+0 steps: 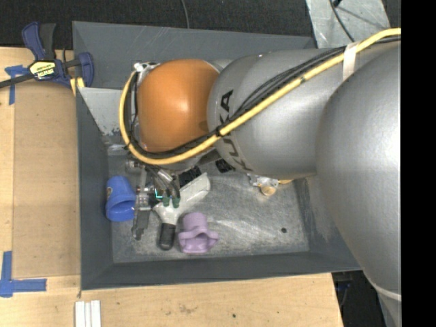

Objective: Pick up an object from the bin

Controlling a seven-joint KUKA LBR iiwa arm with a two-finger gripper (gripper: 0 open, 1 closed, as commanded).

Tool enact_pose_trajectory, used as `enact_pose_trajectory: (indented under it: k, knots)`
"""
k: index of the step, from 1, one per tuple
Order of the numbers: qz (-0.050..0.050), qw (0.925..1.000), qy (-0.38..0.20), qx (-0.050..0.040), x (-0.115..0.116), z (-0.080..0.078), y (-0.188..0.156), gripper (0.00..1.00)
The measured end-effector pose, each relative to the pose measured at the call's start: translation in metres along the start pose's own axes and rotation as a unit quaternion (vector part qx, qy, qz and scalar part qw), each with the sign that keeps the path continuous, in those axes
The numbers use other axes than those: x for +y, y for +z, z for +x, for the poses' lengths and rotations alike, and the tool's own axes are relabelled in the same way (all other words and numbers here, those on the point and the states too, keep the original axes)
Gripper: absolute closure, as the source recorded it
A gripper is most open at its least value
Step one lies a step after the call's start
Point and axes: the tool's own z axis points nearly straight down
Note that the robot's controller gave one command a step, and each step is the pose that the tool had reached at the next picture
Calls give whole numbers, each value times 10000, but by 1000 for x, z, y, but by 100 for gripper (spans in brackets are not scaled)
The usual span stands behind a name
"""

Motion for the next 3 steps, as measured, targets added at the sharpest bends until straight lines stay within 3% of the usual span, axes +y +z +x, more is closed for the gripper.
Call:
enact_pose_trajectory:
  k: [1,2,3]
  knots:
    - [-11,10000,16,-39,-1,-2,-4,0]
    - [21,9999,124,-103,-30,35,105,100]
    - [20,9999,125,-102,-30,35,105,100]
